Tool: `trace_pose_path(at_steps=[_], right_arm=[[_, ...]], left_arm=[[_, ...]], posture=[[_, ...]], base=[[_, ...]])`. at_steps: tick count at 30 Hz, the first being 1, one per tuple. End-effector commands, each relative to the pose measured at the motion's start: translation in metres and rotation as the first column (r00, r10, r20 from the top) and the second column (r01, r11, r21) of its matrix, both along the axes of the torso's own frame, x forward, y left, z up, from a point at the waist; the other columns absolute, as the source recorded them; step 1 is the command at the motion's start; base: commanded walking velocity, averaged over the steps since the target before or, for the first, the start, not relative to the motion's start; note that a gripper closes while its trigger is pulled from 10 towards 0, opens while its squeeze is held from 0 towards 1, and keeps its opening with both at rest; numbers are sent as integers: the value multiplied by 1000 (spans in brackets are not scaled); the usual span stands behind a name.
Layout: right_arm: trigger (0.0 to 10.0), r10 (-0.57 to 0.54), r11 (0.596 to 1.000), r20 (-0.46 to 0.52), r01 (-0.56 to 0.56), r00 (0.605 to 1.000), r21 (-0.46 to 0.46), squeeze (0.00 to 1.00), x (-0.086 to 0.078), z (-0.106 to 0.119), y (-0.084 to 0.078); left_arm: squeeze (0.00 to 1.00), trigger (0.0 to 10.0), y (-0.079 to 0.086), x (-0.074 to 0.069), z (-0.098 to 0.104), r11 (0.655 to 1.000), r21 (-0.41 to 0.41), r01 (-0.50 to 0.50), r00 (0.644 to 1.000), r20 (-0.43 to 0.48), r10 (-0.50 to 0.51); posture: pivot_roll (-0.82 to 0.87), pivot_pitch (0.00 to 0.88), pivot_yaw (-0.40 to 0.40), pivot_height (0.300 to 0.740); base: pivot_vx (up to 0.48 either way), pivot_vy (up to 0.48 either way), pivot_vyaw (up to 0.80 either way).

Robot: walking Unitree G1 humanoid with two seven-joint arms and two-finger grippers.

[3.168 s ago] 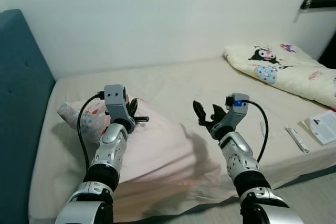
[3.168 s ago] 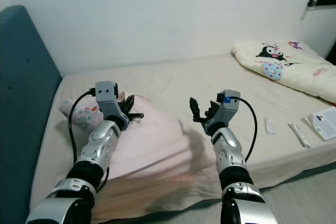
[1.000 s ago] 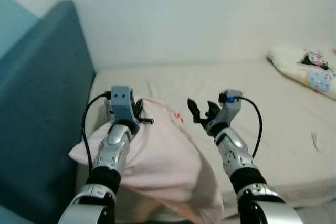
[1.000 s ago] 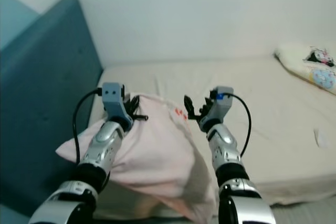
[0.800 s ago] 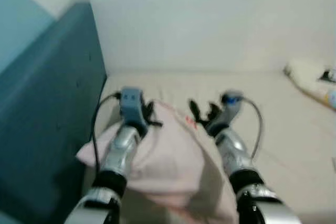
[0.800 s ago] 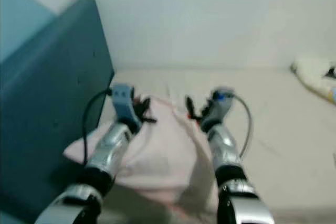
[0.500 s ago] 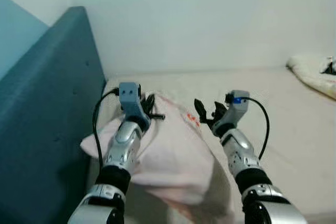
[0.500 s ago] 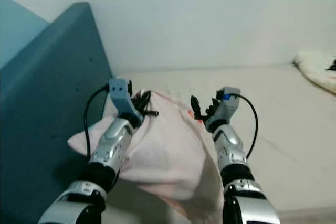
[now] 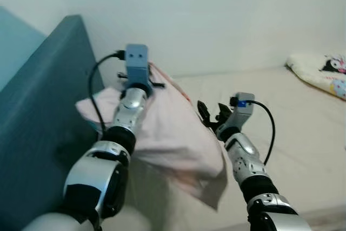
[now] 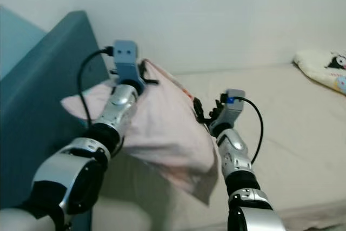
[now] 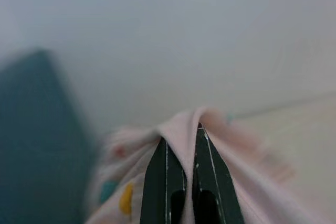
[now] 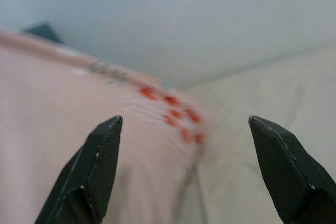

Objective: Clean up the room

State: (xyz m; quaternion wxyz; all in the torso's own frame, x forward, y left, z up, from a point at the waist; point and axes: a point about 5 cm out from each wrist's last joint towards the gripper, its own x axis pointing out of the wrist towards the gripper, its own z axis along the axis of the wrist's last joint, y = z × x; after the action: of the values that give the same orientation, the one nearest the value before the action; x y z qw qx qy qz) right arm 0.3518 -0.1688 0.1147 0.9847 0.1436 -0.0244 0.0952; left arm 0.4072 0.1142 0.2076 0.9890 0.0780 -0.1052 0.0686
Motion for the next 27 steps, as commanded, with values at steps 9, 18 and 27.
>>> trace_pose_path(at_steps=[9,18,27], right_arm=[[10000,-38,999,-24,38,999,-14,0,-25,-11,-15],[10000,12,1000,-52,-11,999,5,0,-35,-16,-8],[10000,47,999,-58,-47,997,7,0,-28,-9,3]], left_arm=[[0,10000,81,-58,-139,925,200,-325,809,-448,381],[0,10000,147,-154,-220,780,412,-471,518,-587,623],[0,10000,171,-154,-207,750,508,-422,585,-480,654]], posture=[[-393,58,49,740],[-360,70,11,740],[-308,49,4,740]], base=[[0,0,0],[0,0,0],[0,0,0]])
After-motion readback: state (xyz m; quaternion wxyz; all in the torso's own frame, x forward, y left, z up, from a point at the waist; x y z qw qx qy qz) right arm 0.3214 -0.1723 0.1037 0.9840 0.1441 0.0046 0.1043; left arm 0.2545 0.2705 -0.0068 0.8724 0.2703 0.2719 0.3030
